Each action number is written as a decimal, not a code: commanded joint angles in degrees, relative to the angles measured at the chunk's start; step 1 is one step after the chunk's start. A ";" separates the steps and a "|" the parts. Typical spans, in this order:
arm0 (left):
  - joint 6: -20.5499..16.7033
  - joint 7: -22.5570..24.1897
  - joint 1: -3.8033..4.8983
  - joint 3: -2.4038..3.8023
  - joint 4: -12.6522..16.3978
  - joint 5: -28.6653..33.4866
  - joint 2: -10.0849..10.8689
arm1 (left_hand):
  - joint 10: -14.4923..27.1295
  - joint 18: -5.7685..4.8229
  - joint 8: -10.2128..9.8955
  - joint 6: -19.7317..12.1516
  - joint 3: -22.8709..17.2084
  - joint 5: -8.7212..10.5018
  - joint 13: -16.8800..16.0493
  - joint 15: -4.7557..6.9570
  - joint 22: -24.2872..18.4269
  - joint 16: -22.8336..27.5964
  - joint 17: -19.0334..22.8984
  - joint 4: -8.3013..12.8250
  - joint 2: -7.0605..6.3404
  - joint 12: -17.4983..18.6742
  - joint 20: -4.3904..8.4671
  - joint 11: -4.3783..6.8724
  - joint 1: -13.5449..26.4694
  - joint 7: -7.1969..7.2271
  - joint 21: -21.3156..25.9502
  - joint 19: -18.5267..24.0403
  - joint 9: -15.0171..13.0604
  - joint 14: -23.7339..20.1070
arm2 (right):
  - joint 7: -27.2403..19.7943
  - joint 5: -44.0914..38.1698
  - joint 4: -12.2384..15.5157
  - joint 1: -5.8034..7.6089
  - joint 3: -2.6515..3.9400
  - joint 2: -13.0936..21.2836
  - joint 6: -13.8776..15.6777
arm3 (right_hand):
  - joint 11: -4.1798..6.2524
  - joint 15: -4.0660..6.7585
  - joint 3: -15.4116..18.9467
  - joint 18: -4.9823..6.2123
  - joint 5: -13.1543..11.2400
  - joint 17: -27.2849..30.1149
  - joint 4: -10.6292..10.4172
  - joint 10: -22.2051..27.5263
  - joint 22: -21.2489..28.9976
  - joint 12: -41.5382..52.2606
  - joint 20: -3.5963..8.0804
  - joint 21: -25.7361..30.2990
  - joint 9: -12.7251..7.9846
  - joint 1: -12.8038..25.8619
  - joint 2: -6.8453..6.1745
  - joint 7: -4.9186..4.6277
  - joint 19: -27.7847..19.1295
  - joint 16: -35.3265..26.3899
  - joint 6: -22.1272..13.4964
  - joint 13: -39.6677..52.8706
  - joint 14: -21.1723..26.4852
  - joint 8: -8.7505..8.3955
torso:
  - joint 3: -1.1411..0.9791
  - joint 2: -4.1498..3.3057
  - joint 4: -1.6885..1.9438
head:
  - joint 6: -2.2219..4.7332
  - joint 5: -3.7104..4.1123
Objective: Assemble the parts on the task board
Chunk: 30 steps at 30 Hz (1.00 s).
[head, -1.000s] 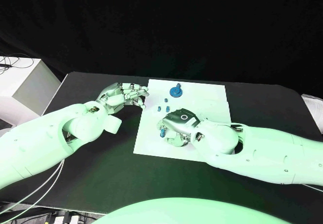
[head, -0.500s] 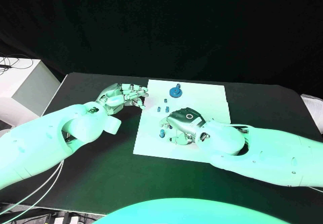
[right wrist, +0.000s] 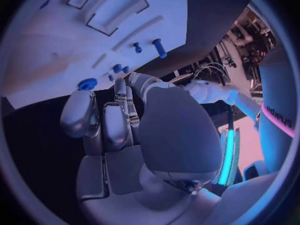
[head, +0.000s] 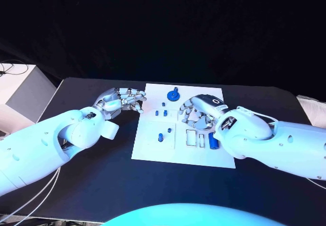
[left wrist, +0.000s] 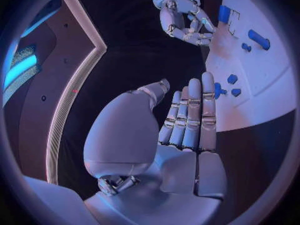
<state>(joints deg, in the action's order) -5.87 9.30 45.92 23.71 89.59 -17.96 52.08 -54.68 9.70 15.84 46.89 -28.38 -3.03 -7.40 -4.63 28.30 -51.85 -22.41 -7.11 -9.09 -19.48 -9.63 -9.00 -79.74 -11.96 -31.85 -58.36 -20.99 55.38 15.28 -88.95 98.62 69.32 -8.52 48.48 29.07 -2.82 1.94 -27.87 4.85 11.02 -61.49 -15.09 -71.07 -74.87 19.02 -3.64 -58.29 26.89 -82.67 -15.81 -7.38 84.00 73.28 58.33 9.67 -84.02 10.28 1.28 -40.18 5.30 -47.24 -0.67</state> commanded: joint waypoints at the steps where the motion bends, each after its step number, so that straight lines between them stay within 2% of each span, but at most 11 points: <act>1: 1.19 0.73 -0.21 0.02 -0.02 -0.11 0.10 | 0.48 0.70 0.30 -0.32 0.05 0.06 0.08 0.00 -0.11 0.20 -0.12 -0.41 -0.06 -0.34 0.08 0.01 -0.55 -1.11 0.20 -0.42 0.06 -0.34 | -2.92 21.44 -0.34 0.78 0.03 2.18 -1.93 | 1.40 1.04 1.98 -0.10 3.91 -1.38 0.34 -2.58 -1.29 10.51 1.15 -1.33 1.51 3.58 0.34 1.06 4.20 1.35 -0.11 8.26 -0.90 2.70 | -0.12 0.05 -0.15 | 0.25 1.46; 3: 1.24 0.84 -0.67 0.02 0.01 -0.12 0.39 | 0.04 0.76 0.56 -0.09 0.03 0.06 0.00 0.14 -0.08 -0.09 -0.28 -0.47 0.08 -0.71 0.14 0.20 -0.65 -0.90 0.09 -0.71 0.06 0.05 | -2.60 25.12 -0.12 1.11 0.06 3.69 -4.79 | 3.13 2.12 3.48 -1.14 4.97 -7.33 0.75 -4.64 -4.67 38.02 2.08 -8.38 3.90 5.18 1.95 2.06 4.67 4.85 0.11 38.51 -2.21 6.31 | -0.27 0.19 -0.25 | 0.23 2.18; 5: 1.21 1.25 -1.30 0.02 0.06 -0.10 0.59 | -0.05 0.76 0.60 -0.07 0.06 0.06 -0.02 0.18 -0.08 -0.17 -0.33 -0.50 0.06 -0.80 0.16 0.25 -0.64 -0.86 0.06 -0.79 0.07 0.14 | -1.22 27.64 0.25 1.30 0.07 5.13 -8.00 | 3.33 2.33 3.95 -1.81 5.03 -11.79 0.37 -8.13 -7.07 52.94 2.47 -13.28 6.21 6.42 2.80 2.78 4.93 7.65 -0.59 56.55 -3.04 8.96 | -0.45 0.25 -0.29 | 0.22 2.82; 7: 1.23 1.84 -1.70 0.02 -0.01 -0.01 0.54 | -0.30 0.77 0.60 -0.22 0.12 0.06 -0.05 0.25 -0.08 -0.29 -0.42 -0.59 0.00 -1.00 0.20 0.36 -0.60 -0.72 0.04 -0.91 0.14 0.26 | 0.86 29.19 0.47 1.42 0.09 6.30 -11.29 | 2.92 2.34 4.88 -2.35 4.89 -15.31 -1.04 -10.48 -8.70 58.61 2.44 -16.69 7.58 8.70 2.83 2.86 5.10 9.77 -1.70 63.94 -3.68 10.06 | -0.60 0.42 -0.36 | 0.23 3.36; 10: 1.37 2.65 -2.11 0.03 -0.23 0.13 0.29 | -0.81 0.78 0.67 -0.31 0.14 0.06 -0.12 0.39 -0.14 -0.34 -0.52 -0.77 0.00 -1.33 0.27 0.64 -0.51 -0.32 0.11 -0.95 0.23 0.24 | 4.54 30.61 0.57 1.55 0.10 7.90 -14.91 | 2.91 2.29 7.47 -2.93 7.65 -19.80 -1.39 -13.85 -10.50 64.38 2.47 -20.49 9.49 13.36 3.77 2.92 5.29 12.40 -2.63 71.60 -4.45 11.39 | -0.69 0.83 -0.49 | 0.26 4.58; 12: 1.43 2.94 -2.31 0.03 -0.36 0.19 0.17 | -1.14 0.79 0.88 -0.07 0.11 0.05 -0.13 0.51 -0.19 -0.32 -0.57 -0.91 0.05 -1.49 0.34 0.83 -0.46 -0.09 0.19 -0.93 0.24 0.16 | 6.65 30.75 0.65 1.64 0.10 8.62 -15.64 | 3.00 2.40 8.36 -3.08 7.08 -21.38 -1.49 -15.64 -11.01 66.88 2.54 -21.53 10.39 15.47 5.07 3.01 5.35 13.29 -2.90 74.94 -4.70 11.82 | -0.75 1.03 -0.65 | 0.16 5.07; 13: 1.44 3.15 -2.44 0.03 -0.48 0.30 0.08 | -1.22 0.79 0.94 0.01 0.11 0.05 -0.13 0.53 -0.21 -0.32 -0.58 -0.95 0.06 -1.53 0.36 0.87 -0.45 -0.03 0.22 -0.92 0.23 0.15 | 8.32 30.36 0.71 1.74 0.10 9.12 -15.93 | 3.06 2.44 8.79 -3.17 4.71 -22.00 -1.44 -16.53 -11.30 68.06 2.59 -22.15 10.97 16.00 5.61 3.11 5.38 13.64 -2.95 76.51 -4.79 12.11 | -0.80 1.19 -0.75 | 0.12 5.51; 17: 1.55 3.65 -2.74 0.03 -0.81 0.72 -0.12 | -1.42 0.71 1.11 0.00 0.75 0.07 -0.02 0.45 -0.59 -0.41 -0.79 -2.64 0.01 -1.58 0.28 0.84 1.26 -0.11 0.73 -0.94 0.44 0.13 | 12.99 28.74 0.52 2.37 0.09 10.45 -18.10 | 2.99 2.38 9.82 -3.41 2.60 -23.26 -1.61 -17.44 -11.96 69.22 2.64 -23.65 11.80 17.32 6.08 3.03 5.47 14.29 -3.47 78.08 -4.99 12.13 | -0.83 1.58 -1.07 | -0.17 6.47; 20: 1.62 3.88 -2.85 0.03 -0.96 0.88 -0.17 | -1.37 0.72 1.13 -0.30 1.58 0.07 0.00 0.33 -1.06 -0.54 -1.00 -3.94 -0.33 -1.69 0.14 0.75 2.32 -0.25 1.31 -1.13 0.64 0.12 | 14.98 28.15 0.34 2.71 -0.01 11.29 -20.18 | 2.79 2.22 10.11 -3.57 2.88 -24.11 -1.56 -17.87 -12.33 69.74 2.56 -24.54 11.93 17.61 6.31 2.80 5.53 14.71 -4.19 78.77 -5.14 11.59 | -0.71 1.85 -1.32 | -0.37 6.39; 26: 2.06 4.12 -2.94 0.03 -1.15 0.99 -0.22 | -1.06 0.74 1.38 -0.74 3.85 0.10 -0.14 0.15 -2.10 -0.77 -1.39 -6.43 -0.93 -2.13 -0.10 0.63 3.72 -0.36 2.53 -1.76 0.89 0.01 | 16.34 27.84 0.96 2.78 -0.45 12.47 -22.03 | 2.75 2.11 12.03 -3.75 5.27 -24.97 -1.64 -18.18 -12.82 70.12 2.43 -25.64 12.65 20.18 5.84 2.85 5.58 15.14 -3.85 79.28 -5.28 11.32 | -0.58 2.09 -1.43 | -0.65 6.71; 30: 2.22 4.17 -2.96 0.03 -1.21 1.02 -0.20 | -0.76 0.74 1.57 -1.01 5.27 0.10 -0.28 0.09 -2.70 -0.86 -1.59 -7.66 -1.08 -2.45 -0.17 0.57 3.87 -0.42 3.21 -2.19 1.00 -0.08 | 16.75 27.01 1.06 2.73 -0.62 12.71 -22.78 | 3.09 2.35 13.68 -3.82 6.15 -25.39 -1.66 -18.36 -13.05 70.31 2.50 -26.15 13.97 22.39 6.05 3.27 5.60 15.34 -2.98 79.55 -5.35 11.98 | -0.48 2.17 -1.40 | -0.77 6.91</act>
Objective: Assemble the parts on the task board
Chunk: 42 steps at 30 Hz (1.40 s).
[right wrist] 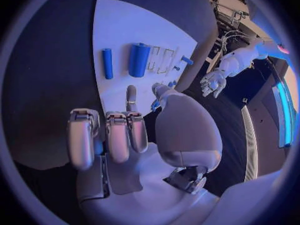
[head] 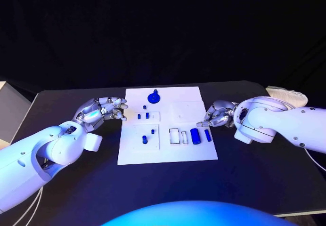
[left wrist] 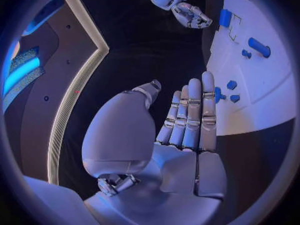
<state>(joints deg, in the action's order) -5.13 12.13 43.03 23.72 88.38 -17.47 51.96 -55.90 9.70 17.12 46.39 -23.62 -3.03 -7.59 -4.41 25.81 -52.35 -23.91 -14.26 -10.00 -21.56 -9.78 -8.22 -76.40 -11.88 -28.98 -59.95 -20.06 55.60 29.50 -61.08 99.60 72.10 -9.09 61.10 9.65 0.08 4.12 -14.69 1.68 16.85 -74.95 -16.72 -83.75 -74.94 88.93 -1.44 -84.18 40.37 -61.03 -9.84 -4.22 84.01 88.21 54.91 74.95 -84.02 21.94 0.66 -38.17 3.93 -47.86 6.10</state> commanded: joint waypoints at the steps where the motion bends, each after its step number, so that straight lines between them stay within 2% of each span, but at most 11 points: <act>1: 1.53 1.35 -0.07 0.02 0.01 0.53 -0.06 | 0.49 0.75 0.31 -0.53 0.68 0.10 -0.11 -0.14 -0.28 -0.36 -0.11 -0.66 -0.17 -0.41 -0.03 -0.23 0.53 -0.50 0.42 -0.65 0.07 -0.31 | 2.67 -1.17 -0.03 -0.05 -0.11 0.06 -3.82 | 0.31 0.27 0.78 -0.65 0.64 -11.99 -0.02 -5.69 -13.01 0.40 0.35 -0.28 1.03 1.09 0.30 0.26 5.59 0.43 0.67 14.29 -5.36 0.63 | 0.15 0.15 -0.01 | -0.17 0.13; 4: 2.04 1.39 -0.08 0.02 0.05 0.51 0.04 | 0.74 0.75 0.40 -0.81 1.62 0.08 -0.20 -0.18 -0.67 -0.40 -0.22 -1.41 -0.18 -0.62 -0.07 -0.27 0.44 -0.55 0.85 -0.94 0.16 -0.38 | 3.00 -1.81 -0.47 -0.13 -0.35 -0.27 -5.19 | 0.68 0.59 1.20 -0.67 3.56 -12.23 0.01 -5.70 -13.09 0.41 0.57 -0.42 3.27 1.80 0.87 0.68 5.59 0.54 0.86 14.33 -5.40 1.73 | 0.21 0.09 0.02 | -0.22 0.12; 9: 2.44 1.37 -0.08 0.02 0.12 0.46 0.15 | 1.28 0.74 0.49 -1.39 3.39 0.07 -0.34 -0.29 -1.24 -0.45 -0.40 -2.28 -0.19 -0.90 -0.15 -0.40 0.73 -0.67 1.50 -1.36 0.32 -0.47 | 3.21 -2.44 -0.72 -0.80 -0.63 -1.25 -6.26 | 0.81 0.70 1.69 -0.68 3.82 -12.25 -0.03 -5.72 -13.12 0.42 0.66 -0.48 4.47 2.49 0.73 0.82 5.59 0.55 0.82 14.36 -5.40 2.26 | 0.18 -0.06 -0.07 | -0.15 0.03; 12: 2.50 1.15 -0.08 0.02 0.17 0.36 0.20 | 1.58 0.73 0.48 -1.72 3.96 0.06 -0.38 -0.34 -1.45 -0.48 -0.47 -2.32 0.06 -0.98 -0.18 -0.48 0.76 -0.79 1.72 -1.53 0.40 -0.49 | 3.25 -2.67 -0.68 -1.02 -0.72 -1.74 -6.47 | 0.93 0.81 2.93 -0.69 4.07 -12.32 -0.05 -5.73 -13.17 0.42 0.76 -0.55 5.93 3.78 0.37 0.96 5.59 0.57 0.53 14.38 -5.41 2.72 | 0.14 -0.08 0.03 | -0.25 0.12; 21: 2.60 0.96 -0.27 0.02 -0.06 0.14 -0.02 | 2.07 0.72 0.52 -2.24 4.64 0.07 -0.46 -0.46 -1.73 -0.50 -0.55 -2.32 0.51 -1.12 -0.24 -0.64 0.66 -0.98 2.02 -1.77 0.49 -0.54 | 3.62 -4.57 -1.69 -1.64 -1.04 -3.22 -7.69 | 1.25 1.07 8.35 -0.65 -0.63 -12.28 -0.11 -5.59 -13.14 0.21 0.98 -0.33 10.17 6.37 1.54 1.34 5.57 0.53 0.22 14.24 -5.40 3.84 | 0.21 -0.12 -0.12 | -0.42 0.29; 26: 2.73 0.95 -0.34 0.02 -0.08 0.13 -0.09 | 2.15 0.71 0.55 -2.31 4.75 0.06 -0.47 -0.47 -1.77 -0.51 -0.56 -2.32 0.59 -1.15 -0.25 -0.67 0.65 -1.01 2.07 -1.80 0.50 -0.55 | 3.85 -5.79 -2.37 -2.16 -1.13 -4.08 -8.07 | 1.41 1.20 12.11 -0.64 -2.46 -12.21 -0.14 -5.51 -13.15 0.08 1.08 -0.26 12.46 6.22 2.50 1.52 5.57 0.48 0.08 14.16 -5.38 4.35 | 0.18 -0.09 0.01 | -0.53 0.37; 35: 2.93 0.87 -0.38 0.02 -0.07 0.14 -0.07 | 2.24 0.71 0.59 -2.38 4.89 0.06 -0.49 -0.50 -1.84 -0.50 -0.58 -2.32 0.71 -1.20 -0.27 -0.70 0.61 -1.04 2.15 -1.84 0.50 -0.57 | 4.17 -8.54 -3.59 -2.82 -1.17 -5.80 -9.78 | 1.53 1.29 14.61 -0.64 -3.30 -12.15 -0.08 -5.40 -13.17 -0.10 1.14 -0.28 14.12 5.14 3.20 1.69 5.57 0.44 0.25 14.04 -5.37 4.76 | 0.22 -0.15 -0.05 | -0.57 0.48; 40: 3.24 0.67 -0.38 0.02 0.00 0.13 0.00 | 2.28 0.71 0.63 -2.39 4.95 0.07 -0.50 -0.51 -1.87 -0.50 -0.58 -2.33 0.77 -1.23 -0.27 -0.71 0.61 -1.06 2.18 -1.85 0.50 -0.59 | 4.26 -9.70 -4.15 -3.66 -1.17 -6.78 -9.51 | 1.58 1.33 15.14 -0.61 -3.46 -12.07 -0.10 -5.30 -13.13 -0.24 1.17 -0.13 14.53 4.82 3.33 1.74 5.56 0.40 0.28 13.92 -5.36 4.88 | 0.22 -0.17 0.13 | -0.72 0.34; 42: 3.27 0.62 -0.38 0.02 0.00 0.13 0.04 | 2.28 0.71 0.63 -2.39 4.95 0.07 -0.50 -0.51 -1.87 -0.50 -0.58 -2.33 0.77 -1.23 -0.27 -0.71 0.61 -1.06 2.18 -1.85 0.50 -0.59 | 4.27 -9.97 -4.31 -3.85 -1.17 -6.99 -9.17 | 1.63 1.37 15.32 -0.63 -3.41 -12.07 -0.08 -5.33 -13.16 -0.20 1.20 -0.21 14.95 4.27 3.90 1.78 5.57 0.40 0.26 13.96 -5.36 4.98 | 0.22 -0.17 0.06 | -0.73 0.39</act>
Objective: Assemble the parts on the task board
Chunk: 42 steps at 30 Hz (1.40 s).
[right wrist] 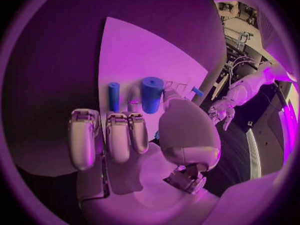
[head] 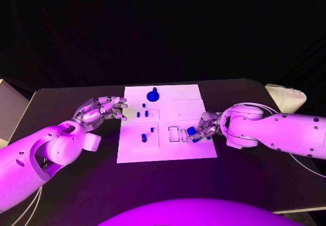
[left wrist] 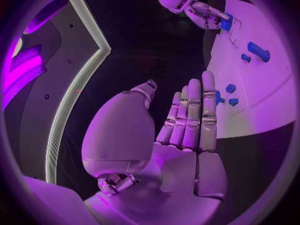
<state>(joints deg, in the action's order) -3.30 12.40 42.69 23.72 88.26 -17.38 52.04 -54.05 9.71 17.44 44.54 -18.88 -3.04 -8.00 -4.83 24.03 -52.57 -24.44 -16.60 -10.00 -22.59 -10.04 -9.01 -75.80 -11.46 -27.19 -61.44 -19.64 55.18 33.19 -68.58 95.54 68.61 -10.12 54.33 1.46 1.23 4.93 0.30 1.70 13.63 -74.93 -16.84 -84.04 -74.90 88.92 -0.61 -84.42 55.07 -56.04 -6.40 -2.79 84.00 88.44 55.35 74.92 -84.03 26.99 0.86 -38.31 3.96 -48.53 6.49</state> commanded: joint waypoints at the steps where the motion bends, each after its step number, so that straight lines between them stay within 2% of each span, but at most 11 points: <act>1: 1.45 0.34 -0.04 0.03 0.11 0.04 -0.01 | 0.43 0.70 0.31 -0.54 0.21 0.07 -0.09 -0.09 -0.08 -0.28 -0.06 0.01 0.76 -0.19 -0.01 0.08 0.01 -1.48 0.39 -0.36 0.08 -0.17 | 0.59 -2.59 -0.34 -0.45 -0.14 -0.33 -0.71 | 0.51 0.57 0.39 -0.65 -0.02 -12.11 0.08 -5.06 -13.20 -0.17 0.39 0.00 0.47 -1.08 0.75 0.38 5.57 0.18 -0.22 14.00 -5.35 -0.04 | 0.02 -0.03 0.02 | -0.07 0.04; 3: 1.47 0.31 -0.04 0.03 0.11 0.04 0.02 | 0.45 0.70 0.34 -0.54 0.26 0.07 -0.10 -0.10 -0.10 -0.28 -0.06 0.00 0.80 -0.22 -0.02 0.07 0.00 -1.51 0.42 -0.37 0.08 -0.18 | 0.59 -2.79 -0.48 -0.60 -0.13 -0.52 0.13 | 0.55 0.62 0.42 -0.65 1.43 -12.14 0.12 -5.06 -13.22 -0.18 0.44 -0.01 1.09 -2.18 1.52 0.44 5.58 0.19 -0.37 14.01 -5.36 -0.03 | 0.05 0.01 -0.06 | -0.09 0.05; 5: 1.50 0.27 -0.04 0.03 0.13 0.03 0.03 | 0.45 0.70 0.34 -0.54 0.26 0.07 -0.10 -0.10 -0.10 -0.28 -0.06 0.00 0.80 -0.22 -0.02 0.07 0.00 -1.51 0.42 -0.37 0.08 -0.18 | 0.58 -2.84 -0.50 -0.66 -0.13 -0.57 0.72 | 0.59 0.67 0.11 -0.67 5.15 -12.24 0.14 -5.11 -13.26 -0.12 0.50 -0.09 1.79 -3.63 2.45 0.47 5.59 0.23 -0.59 14.08 -5.38 -0.20 | 0.05 0.03 -0.04 | -0.11 -0.06; 10: 1.51 0.12 -0.04 0.03 0.15 0.02 0.07 | 0.48 0.70 0.37 -0.55 0.31 0.06 -0.11 -0.11 -0.13 -0.28 -0.07 0.01 0.85 -0.24 -0.03 0.05 -0.01 -1.54 0.44 -0.38 0.08 -0.19 | 0.47 -1.62 -0.12 -0.74 -0.13 -0.39 2.61 | 0.67 0.77 -1.08 -0.75 16.49 -12.54 0.12 -5.26 -13.42 0.06 0.61 -0.48 2.60 -5.53 2.49 0.53 5.63 0.37 -0.72 14.26 -5.44 -1.05 | 0.01 0.01 -0.05 | -0.16 -0.14; 11: 1.49 0.09 -0.04 0.03 0.16 0.02 0.08 | 0.48 0.70 0.37 -0.55 0.31 0.06 -0.11 -0.11 -0.13 -0.28 -0.07 0.01 0.85 -0.24 -0.03 0.05 -0.01 -1.54 0.44 -0.38 0.08 -0.19 | 0.44 -1.16 0.00 -0.74 -0.13 -0.31 2.98 | 0.70 0.77 -1.78 -0.81 20.76 -12.69 0.09 -5.35 -13.53 0.19 0.63 -0.80 2.75 -5.30 2.20 0.55 5.65 0.44 -0.54 14.37 -5.48 -1.39 | 0.01 0.01 -0.05 | -0.13 -0.24; 15: 1.57 -0.10 -0.04 0.03 0.23 0.10 0.09 | 0.54 0.70 0.46 -0.57 0.41 0.06 -0.14 -0.13 -0.20 -0.28 -0.09 0.04 1.04 -0.32 -0.04 0.02 -0.12 -1.58 0.52 -0.43 0.08 -0.21 | 0.28 1.34 0.81 -0.74 -0.11 0.25 4.57 | 0.80 0.84 -3.57 -0.87 24.43 -12.91 0.13 -5.43 -13.67 0.29 0.68 -1.16 2.99 -5.28 1.96 0.67 5.68 0.55 -0.20 14.47 -5.52 -1.84 | 0.02 0.00 -0.02 | -0.12 -0.30; 21: 1.61 -0.32 -0.04 0.03 0.19 0.11 0.06 | 0.61 0.70 0.53 -0.60 0.49 0.06 -0.17 -0.15 -0.26 -0.28 -0.10 0.06 1.22 -0.40 -0.06 0.00 -0.26 -1.60 0.59 -0.48 0.08 -0.23 | 0.06 5.04 2.57 -0.24 0.12 1.22 6.28 | 0.86 0.88 -4.35 -0.89 25.22 -13.07 0.15 -5.44 -13.70 0.30 0.71 -1.25 3.10 -5.37 1.95 0.74 5.69 0.62 -0.03 14.48 -5.55 -1.94 | 0.04 0.00 -0.08 | -0.05 -0.48; 26: 1.72 -0.48 -0.04 0.03 0.15 0.08 0.04 | 0.61 0.70 0.53 -0.60 0.49 0.06 -0.17 -0.15 -0.26 -0.28 -0.10 0.06 1.22 -0.40 -0.06 0.00 -0.26 -1.60 0.59 -0.48 0.08 -0.23 | -0.04 8.19 3.84 1.09 0.29 1.85 7.38 | 0.87 0.89 -4.49 -0.91 25.27 -13.13 0.13 -5.46 -13.74 0.33 0.71 -1.36 3.12 -5.35 1.98 0.74 5.69 0.65 0.01 14.50 -5.57 -1.95 | 0.09 0.06 -0.07 | 0.03 -0.46; 29: 1.78 -0.55 -0.04 0.03 0.14 0.07 -0.02 | 0.61 0.70 0.53 -0.60 0.49 0.06 -0.17 -0.15 -0.26 -0.28 -0.10 0.06 1.22 -0.40 -0.06 0.00 -0.26 -1.60 0.59 -0.48 0.08 -0.23 | -0.09 10.77 4.59 2.10 0.37 1.73 7.74 | 0.83 0.88 -5.07 -0.91 23.30 -13.15 0.08 -5.48 -13.75 0.36 0.73 -1.37 3.34 -4.29 1.64 0.69 5.69 0.66 0.28 14.53 -5.57 -2.10 | 0.14 0.06 -0.06 | 0.19 -0.51; 32: 1.87 -0.54 -0.04 0.03 0.16 0.08 -0.07 | 0.66 0.70 0.59 -0.63 0.58 0.06 -0.20 -0.16 -0.31 -0.28 -0.11 0.08 1.32 -0.46 -0.07 -0.01 -0.37 -1.62 0.65 -0.52 0.08 -0.25 | -0.10 12.50 5.06 2.49 0.39 1.10 7.78 | 0.81 0.87 -5.18 -0.90 22.98 -13.10 0.06 -5.44 -13.73 0.30 0.72 -1.29 3.39 -4.05 1.59 0.67 5.69 0.63 0.30 14.48 -5.56 -2.15 | 0.11 0.00 -0.05 | 0.24 -0.62; 42: 2.00 -0.59 -0.04 0.02 0.24 0.10 -0.09 | 0.82 0.70 0.79 -0.74 1.17 0.07 -0.29 -0.21 -0.51 -0.29 -0.15 -0.12 1.72 -0.69 -0.12 -0.05 0.07 -1.66 0.87 -0.65 0.10 -0.29 | 0.02 13.90 4.27 2.58 0.31 -2.23 6.67 | 0.71 0.77 -5.66 -0.86 20.59 -12.94 0.08 -5.37 -13.67 0.19 0.66 -1.07 3.71 -2.83 1.02 0.55 5.66 0.55 0.26 14.41 -5.52 -2.50 | 0.09 -0.07 0.13 | 0.18 -0.85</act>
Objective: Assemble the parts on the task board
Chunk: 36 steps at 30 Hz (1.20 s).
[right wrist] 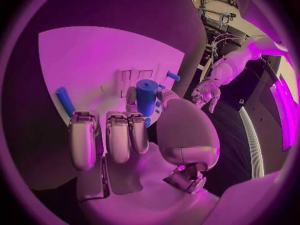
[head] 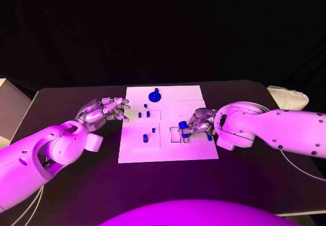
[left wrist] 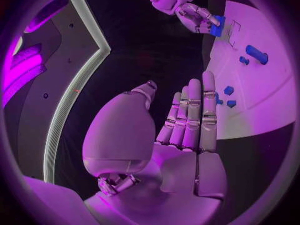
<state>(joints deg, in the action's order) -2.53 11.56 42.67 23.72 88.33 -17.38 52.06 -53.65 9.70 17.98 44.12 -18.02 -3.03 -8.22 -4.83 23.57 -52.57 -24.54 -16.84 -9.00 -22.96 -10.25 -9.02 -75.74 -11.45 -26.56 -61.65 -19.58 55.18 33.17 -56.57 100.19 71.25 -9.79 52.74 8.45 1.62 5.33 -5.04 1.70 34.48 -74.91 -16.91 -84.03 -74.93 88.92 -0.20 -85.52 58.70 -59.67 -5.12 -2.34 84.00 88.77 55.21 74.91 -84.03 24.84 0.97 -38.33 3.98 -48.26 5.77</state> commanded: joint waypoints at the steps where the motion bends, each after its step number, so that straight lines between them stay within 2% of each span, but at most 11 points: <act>1: 1.24 0.24 -0.03 0.02 0.17 0.10 -0.12 | 0.42 0.71 0.25 -0.32 0.31 0.07 -0.07 -0.21 -0.05 -0.29 -0.05 0.12 0.72 -0.32 0.09 -0.05 0.02 -1.66 0.24 -0.44 0.05 -0.30 | 0.05 1.86 -0.64 -0.12 -0.05 -1.08 -0.44 | 0.31 0.37 -0.37 -0.85 -0.43 -12.96 0.16 -5.37 -13.64 0.16 0.25 0.07 0.11 0.87 -0.28 0.10 5.66 0.23 0.41 14.41 -5.52 -0.37 | -0.02 -0.06 0.04 | -0.06 -0.19; 11: 1.28 0.28 -0.03 0.02 0.26 0.15 -0.12 | 0.42 0.71 0.25 -0.32 0.31 0.07 -0.07 -0.21 -0.05 -0.29 -0.05 0.12 0.72 -0.32 0.09 -0.05 0.02 -1.66 0.24 -0.44 0.05 -0.30 | 0.32 2.03 -2.38 -1.01 -0.24 -3.37 -1.86 | 0.26 0.33 -0.80 -0.85 -2.77 -12.84 0.19 -5.22 -13.66 -0.08 0.20 0.06 0.48 1.59 -0.43 0.07 5.66 0.16 0.43 14.25 -5.50 -0.57 | 0.00 -0.05 0.05 | -0.21 -0.46; 15: 1.28 0.28 -0.03 0.02 0.29 0.20 -0.09 | 0.42 0.71 0.25 -0.32 0.31 0.07 -0.07 -0.21 -0.05 -0.29 -0.05 0.12 0.72 -0.32 0.09 -0.05 0.02 -1.66 0.24 -0.44 0.05 -0.30 | 0.47 1.45 -2.79 -1.15 -0.28 -3.76 -2.49 | 0.23 0.29 -1.00 -0.83 -5.22 -12.82 0.20 -5.16 -13.63 -0.17 0.16 0.17 0.88 2.14 -0.65 0.04 5.64 0.15 0.47 14.19 -5.49 -0.71 | -0.01 -0.04 0.01 | -0.22 -0.61; 18: 1.27 0.28 -0.03 0.02 0.31 0.21 -0.07 | 0.42 0.71 0.25 -0.32 0.31 0.07 -0.07 -0.21 -0.05 -0.29 -0.05 0.12 0.72 -0.32 0.09 -0.05 0.02 -1.66 0.24 -0.44 0.05 -0.30 | 0.58 0.78 -2.92 -1.18 -0.29 -3.86 -2.77 | 0.21 0.28 -1.05 -0.82 -5.94 -12.76 0.20 -4.99 -13.62 -0.43 0.15 0.23 1.00 2.26 -0.70 0.02 5.64 0.12 0.44 14.00 -5.48 -0.77 | -0.01 -0.04 0.01 | -0.24 -0.66; 22: 1.25 0.28 -0.03 0.02 0.31 0.22 -0.05 | 0.42 0.71 0.25 -0.32 0.31 0.07 -0.07 -0.21 -0.05 -0.29 -0.05 0.12 0.72 -0.32 0.09 -0.05 0.02 -1.66 0.24 -0.44 0.05 -0.30 | 0.70 -0.45 -3.06 -1.21 -0.31 -4.09 -2.57 | 0.17 0.25 -1.00 -0.80 -8.09 -12.65 0.21 -4.89 -13.60 -0.60 0.11 0.32 1.33 2.64 -0.87 -0.01 5.63 0.06 0.42 13.90 -5.45 -0.87 | 0.00 -0.06 0.00 | -0.16 -0.68; 32: 1.23 0.35 -0.03 0.02 0.37 0.24 0.03 | 0.59 0.72 0.44 -0.46 0.93 0.08 -0.16 -0.24 -0.25 -0.30 -0.09 0.12 1.02 -0.56 0.07 -0.07 0.33 -1.68 0.46 -0.58 0.08 -0.34 | 0.86 -2.87 -4.36 -1.25 -0.31 -5.23 -1.43 | 0.16 0.23 -0.83 -0.78 -9.95 -12.61 0.20 -4.76 -13.56 -0.80 0.09 0.46 1.66 2.96 -1.01 -0.04 5.62 0.03 0.42 13.76 -5.44 -0.95 | 0.02 -0.09 0.07 | -0.01 -0.77; 36: 1.25 0.42 -0.03 0.02 0.41 0.27 0.13 | 0.68 0.72 0.56 -0.53 1.32 0.08 -0.20 -0.25 -0.36 -0.30 -0.12 0.09 1.18 -0.69 0.05 -0.08 0.60 -1.69 0.59 -0.65 0.10 -0.36 | 0.88 -3.24 -5.22 -1.37 -0.33 -5.75 -1.44 | 0.11 0.21 -0.35 -0.76 -12.65 -12.54 0.19 -4.70 -13.53 -0.91 0.05 0.60 2.07 3.43 -1.19 -0.06 5.61 -0.01 0.39 13.70 -5.42 -1.04 | 0.02 -0.08 0.08 | -0.10 -0.91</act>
<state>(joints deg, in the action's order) -2.33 11.46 42.67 23.71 88.58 -17.35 52.20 -53.23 9.70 18.21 43.91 -16.70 -3.03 -8.39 -5.03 23.25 -52.57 -24.58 -16.78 -8.32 -23.43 -10.21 -9.01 -75.06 -11.23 -26.22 -62.01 -19.52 54.98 33.76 -58.15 95.14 69.97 -10.11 47.11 6.94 1.63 5.33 -5.80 1.69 22.03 -74.91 -16.75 -84.02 -74.93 88.24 -0.21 -85.30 60.76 -56.77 -6.26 -2.04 84.00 88.76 55.52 74.95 -84.03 24.04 0.97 -38.39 4.04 -48.30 4.93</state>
